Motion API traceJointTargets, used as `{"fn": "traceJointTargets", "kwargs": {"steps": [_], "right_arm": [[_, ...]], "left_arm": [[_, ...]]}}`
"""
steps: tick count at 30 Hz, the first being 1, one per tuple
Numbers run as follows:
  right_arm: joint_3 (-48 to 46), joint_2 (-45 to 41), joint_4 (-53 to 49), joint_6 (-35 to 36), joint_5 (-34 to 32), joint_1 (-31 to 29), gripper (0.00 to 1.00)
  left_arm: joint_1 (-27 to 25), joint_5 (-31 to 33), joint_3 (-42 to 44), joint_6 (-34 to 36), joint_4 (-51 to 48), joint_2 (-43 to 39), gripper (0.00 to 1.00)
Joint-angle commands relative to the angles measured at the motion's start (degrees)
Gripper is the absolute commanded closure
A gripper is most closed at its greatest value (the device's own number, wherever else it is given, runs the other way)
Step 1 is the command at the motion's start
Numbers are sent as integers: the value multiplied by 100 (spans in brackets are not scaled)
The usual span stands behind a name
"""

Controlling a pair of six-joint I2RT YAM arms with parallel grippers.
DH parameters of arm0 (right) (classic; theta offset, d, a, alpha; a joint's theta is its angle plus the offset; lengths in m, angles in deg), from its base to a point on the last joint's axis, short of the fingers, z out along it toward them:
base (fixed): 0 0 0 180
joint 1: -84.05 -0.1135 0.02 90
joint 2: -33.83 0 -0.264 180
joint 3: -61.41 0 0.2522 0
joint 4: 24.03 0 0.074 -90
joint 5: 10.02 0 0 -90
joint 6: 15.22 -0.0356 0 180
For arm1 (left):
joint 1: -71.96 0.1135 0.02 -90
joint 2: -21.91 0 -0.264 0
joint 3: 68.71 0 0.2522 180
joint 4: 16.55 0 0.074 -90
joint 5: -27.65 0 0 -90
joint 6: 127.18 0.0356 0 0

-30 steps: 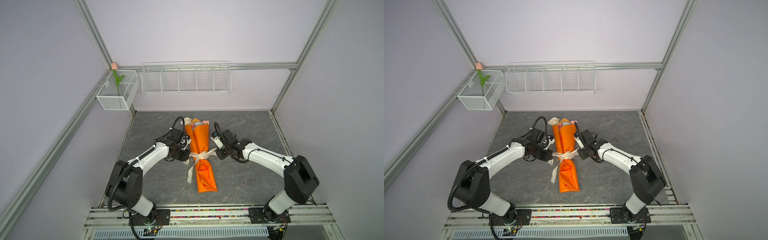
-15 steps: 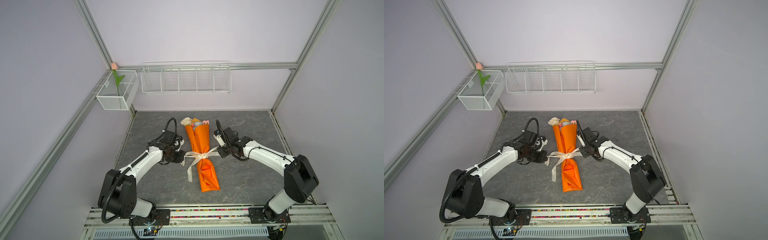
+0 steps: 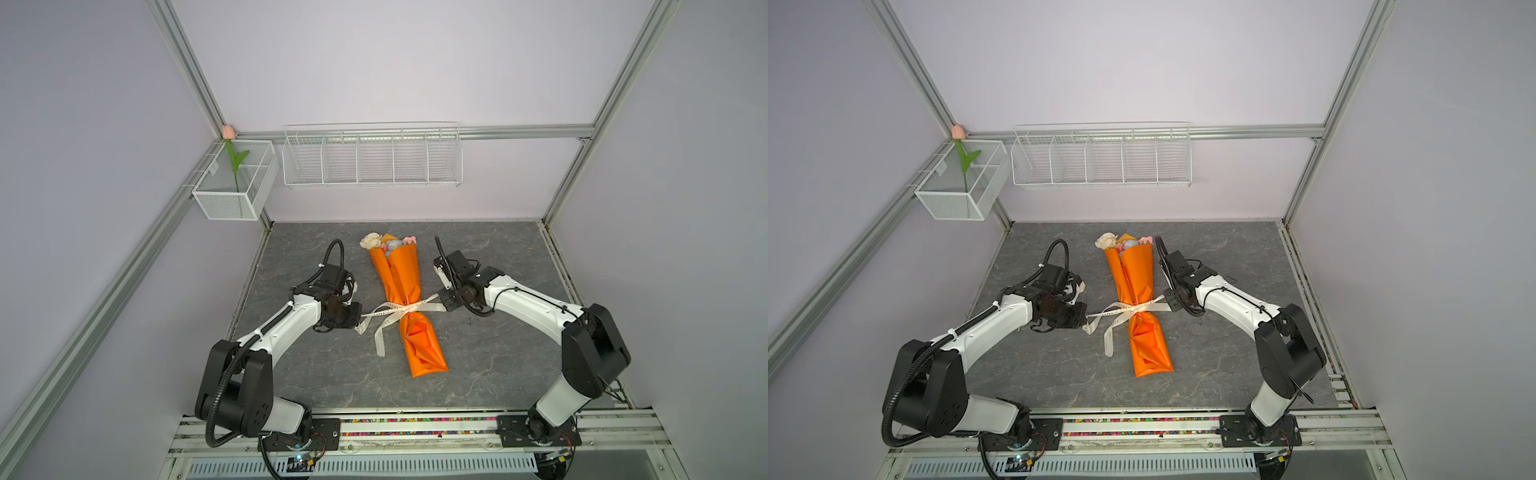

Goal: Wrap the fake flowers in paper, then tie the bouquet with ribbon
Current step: 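Release the ribbon loops and draw both grippers away from the bouquet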

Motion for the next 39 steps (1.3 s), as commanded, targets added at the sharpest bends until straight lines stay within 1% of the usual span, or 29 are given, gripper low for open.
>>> {"fn": "traceJointTargets", "kwargs": {"steps": [1,3,4,7,10,15,17,19,22,27,29,31,33,36,37,38,39], "right_arm": [[-162,-128,-96,-296,-110,214,94],[-194,-105,-226,-353,-199,263,94],[-306,-151,-188,-356,-275,272,94],[-629,-244,31,-349,-179,358,94],[-650,-212,26,-322,-182,354,94],[-616,-192,22,-347,-466,436,94],[-619,-212,65,-325,-389,472,94],[-604,-202,-15,-244,-542,520,94],[-674,-292,22,-184,-418,589,94],[-762,-415,-14,-155,-520,595,94],[-764,-489,-42,-67,-346,555,94],[-826,-749,-117,120,-379,389,94],[-920,-1019,-320,46,-599,267,94],[-1049,-1331,-574,68,-232,39,94],[-1107,-1410,-576,186,119,-81,93],[-1122,-1456,-569,331,510,-161,90],[-1131,-1508,-527,418,754,-282,80]], "left_arm": [[86,456,-76,-159,-238,70,100],[168,623,-36,-224,-236,37,100],[230,606,-59,-204,-274,31,100],[283,659,-33,-190,-298,-30,100],[300,789,-12,-208,-395,-54,100],[377,1018,34,-331,-408,-111,100],[523,1124,22,-379,-429,-155,100],[721,1102,-11,-336,-457,-214,100],[832,1030,26,-308,-407,-276,100],[836,1224,-18,-341,-447,-241,100],[843,1260,-27,-334,-451,-238,100],[845,1070,-9,-259,-413,-304,100],[845,919,-5,-228,-426,-341,100],[838,-80,-35,142,-362,-314,100],[836,-364,-72,148,-406,-260,96],[836,-466,-87,148,-443,-255,89],[828,-388,-97,77,-451,-329,69]]}}
